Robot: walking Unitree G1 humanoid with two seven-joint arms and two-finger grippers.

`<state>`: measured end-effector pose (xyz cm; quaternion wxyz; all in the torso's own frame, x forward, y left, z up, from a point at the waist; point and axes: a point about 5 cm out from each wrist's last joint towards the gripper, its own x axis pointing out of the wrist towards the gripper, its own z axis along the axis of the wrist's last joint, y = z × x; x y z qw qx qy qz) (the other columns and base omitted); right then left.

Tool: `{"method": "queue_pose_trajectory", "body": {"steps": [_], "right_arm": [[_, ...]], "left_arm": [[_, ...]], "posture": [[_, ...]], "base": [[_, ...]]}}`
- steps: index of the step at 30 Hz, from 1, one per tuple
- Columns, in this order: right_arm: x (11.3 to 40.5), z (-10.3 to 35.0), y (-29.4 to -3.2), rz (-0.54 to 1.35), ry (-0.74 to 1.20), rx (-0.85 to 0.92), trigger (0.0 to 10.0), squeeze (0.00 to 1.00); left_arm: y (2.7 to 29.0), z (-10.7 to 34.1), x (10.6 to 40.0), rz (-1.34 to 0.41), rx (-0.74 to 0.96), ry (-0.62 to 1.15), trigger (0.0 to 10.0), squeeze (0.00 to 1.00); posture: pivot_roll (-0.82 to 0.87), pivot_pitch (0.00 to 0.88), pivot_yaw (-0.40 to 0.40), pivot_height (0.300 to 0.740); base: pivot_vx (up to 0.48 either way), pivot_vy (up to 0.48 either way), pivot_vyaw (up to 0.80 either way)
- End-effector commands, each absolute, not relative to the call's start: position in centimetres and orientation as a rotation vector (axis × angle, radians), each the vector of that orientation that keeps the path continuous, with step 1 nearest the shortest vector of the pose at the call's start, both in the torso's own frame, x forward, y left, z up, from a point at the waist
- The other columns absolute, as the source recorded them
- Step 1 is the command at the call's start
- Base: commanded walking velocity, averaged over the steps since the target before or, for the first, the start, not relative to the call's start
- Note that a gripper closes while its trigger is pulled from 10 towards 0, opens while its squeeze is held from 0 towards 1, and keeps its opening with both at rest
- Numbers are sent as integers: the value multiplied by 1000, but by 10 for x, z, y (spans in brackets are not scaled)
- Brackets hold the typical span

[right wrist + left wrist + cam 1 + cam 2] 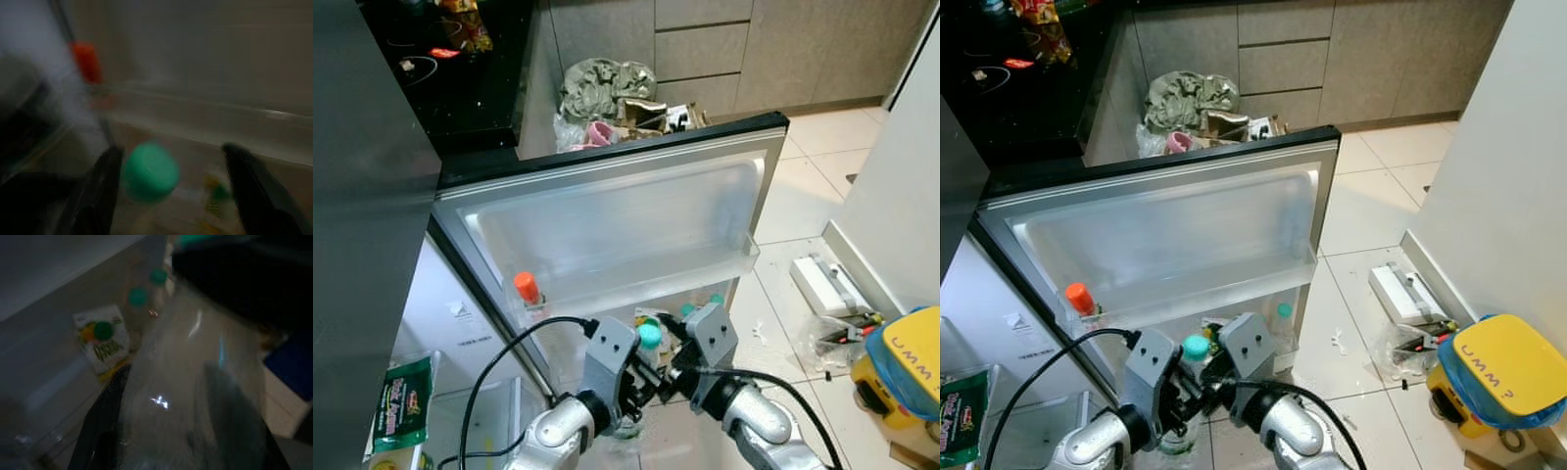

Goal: Restocking fridge

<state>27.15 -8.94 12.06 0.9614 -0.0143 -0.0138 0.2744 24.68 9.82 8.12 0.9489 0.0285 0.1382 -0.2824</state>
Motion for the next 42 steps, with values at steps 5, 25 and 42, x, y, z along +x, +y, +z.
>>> {"method": "queue_pose_trajectory", "body": {"steps": [5, 25, 42], "right_arm": [[297, 141, -196, -24, -103, 8, 10000, 0], [296, 112, -181, 49, -27, -127, 10000, 0], [294, 133, -128, 423, -110, -180, 10000, 0]], "left_arm": [[137, 49, 234, -413, 101, 430, 10000, 0], [133, 72, 248, -368, -116, 328, 10000, 0], [117, 96, 255, -423, 0, 180, 10000, 0]], "posture": [[-82, 192, 61, 677], [-78, 189, 68, 677], [-80, 189, 67, 677]], "base": [[0, 0, 0], [0, 0, 0], [0, 0, 0]]}}
